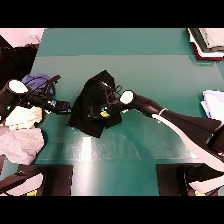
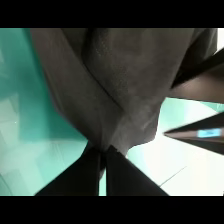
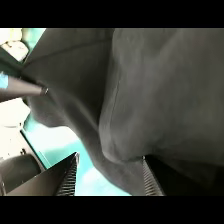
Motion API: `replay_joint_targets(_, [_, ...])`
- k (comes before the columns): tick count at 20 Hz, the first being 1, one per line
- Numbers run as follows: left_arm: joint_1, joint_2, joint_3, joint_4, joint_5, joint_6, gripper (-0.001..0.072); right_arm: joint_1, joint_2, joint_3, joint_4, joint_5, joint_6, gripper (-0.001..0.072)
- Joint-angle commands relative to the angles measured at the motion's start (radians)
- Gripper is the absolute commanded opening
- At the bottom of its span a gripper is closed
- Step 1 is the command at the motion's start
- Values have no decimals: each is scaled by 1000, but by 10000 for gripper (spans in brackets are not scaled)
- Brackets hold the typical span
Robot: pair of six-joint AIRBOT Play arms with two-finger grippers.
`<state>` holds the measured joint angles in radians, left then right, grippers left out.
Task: Fold the shirts.
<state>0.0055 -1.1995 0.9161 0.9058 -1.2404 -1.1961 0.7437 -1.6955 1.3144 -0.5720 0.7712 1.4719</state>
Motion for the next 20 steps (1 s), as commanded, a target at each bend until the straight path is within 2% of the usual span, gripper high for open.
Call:
replay_joint_targets(1, [0, 1, 1, 0, 2, 0, 27, 8, -55, 37, 3, -1, 40, 440])
replay_joint_targets(3, [0, 1, 1, 0, 2, 0, 27, 8, -66, 37, 3, -2, 40, 355])
replay_joint_targets(4, [0, 1, 1, 0, 0, 0, 27, 10, -69, 37, 2, -5, 40, 353])
replay_joint_targets(7, [0, 1, 1, 0, -1, 0, 27, 12, -69, 37, -8, -29, 37, 36])
replay_joint_targets(10, [1, 1, 3, 1, -9, 1, 27, 4, -51, 37, -28, -49, 27, 15])
replay_joint_targets(12, [18, 1, 54, 43, -57, 8, 27, -27, 26, 37, -151, 3, 27, 14])
replay_joint_targets(17, [142, 1, 410, 53, -226, 7, 27, -266, 370, 38, -563, 272, 103, 13])
replay_joint_targets(20, [155, 1, 648, 55, -263, -12, 27, -449, 555, 38, -679, 383, 116, 13])
